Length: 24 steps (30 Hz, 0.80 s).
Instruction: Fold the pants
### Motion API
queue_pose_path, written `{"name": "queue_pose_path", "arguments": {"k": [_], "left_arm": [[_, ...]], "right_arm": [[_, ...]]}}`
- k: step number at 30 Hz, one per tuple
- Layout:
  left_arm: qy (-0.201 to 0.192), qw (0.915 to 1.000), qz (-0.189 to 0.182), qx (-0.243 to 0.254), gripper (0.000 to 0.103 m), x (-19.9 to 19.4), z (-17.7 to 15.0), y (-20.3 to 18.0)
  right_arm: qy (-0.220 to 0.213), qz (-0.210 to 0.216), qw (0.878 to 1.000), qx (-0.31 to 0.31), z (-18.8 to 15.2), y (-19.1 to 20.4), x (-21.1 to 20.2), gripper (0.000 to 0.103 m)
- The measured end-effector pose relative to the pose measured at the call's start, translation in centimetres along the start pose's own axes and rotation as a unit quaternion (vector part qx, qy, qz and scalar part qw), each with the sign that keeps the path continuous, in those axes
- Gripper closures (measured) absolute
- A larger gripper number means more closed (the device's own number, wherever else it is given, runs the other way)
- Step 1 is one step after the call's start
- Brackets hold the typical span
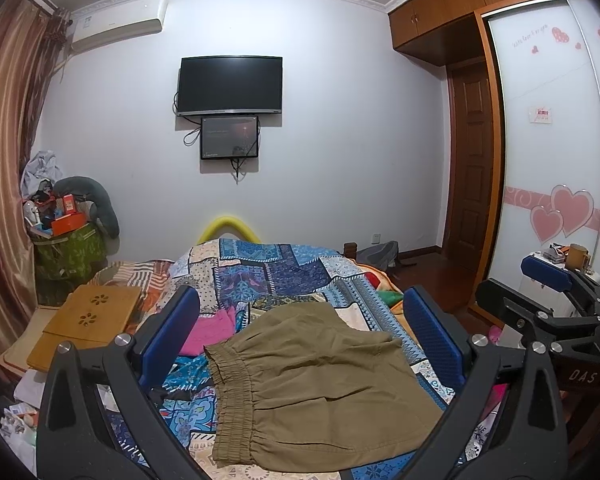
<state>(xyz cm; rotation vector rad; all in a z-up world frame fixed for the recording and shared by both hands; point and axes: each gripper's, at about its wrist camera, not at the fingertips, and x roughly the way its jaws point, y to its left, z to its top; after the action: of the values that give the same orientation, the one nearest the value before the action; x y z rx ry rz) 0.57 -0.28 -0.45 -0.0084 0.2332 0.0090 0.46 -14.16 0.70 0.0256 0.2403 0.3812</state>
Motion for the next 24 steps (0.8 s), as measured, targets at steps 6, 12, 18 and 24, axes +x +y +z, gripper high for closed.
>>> {"name": "queue_pose_path", "arguments": {"k": [6,12,18,24], "left_arm": [[0.002,1.0000,0.002,0.003,0.000,0.11,-0.19,-0.17],[0.009,1.0000,0.004,-0.001,0.000,0.50,-0.21,-0.12],[0.009,0.9999,0.005,0.001,0.000,0.54,-0.17,-0.33],[0.008,1.0000,0.004,0.003,0.000,0.49,-0.22,-0.50]], "right_arm": [[0.003,-0.002,1.000,0.003,-0.12,-0.42,0.00,0.000],[0.004,-0.004,1.000,0.005,-0.05,-0.28,-0.13,0.000],[0.005,-0.005,1.000,0.006,-0.09,-0.42,-0.17,0.000],[0.005,-0.006,1.000,0.006,0.01,-0.45,-0.21,0.000]]}}
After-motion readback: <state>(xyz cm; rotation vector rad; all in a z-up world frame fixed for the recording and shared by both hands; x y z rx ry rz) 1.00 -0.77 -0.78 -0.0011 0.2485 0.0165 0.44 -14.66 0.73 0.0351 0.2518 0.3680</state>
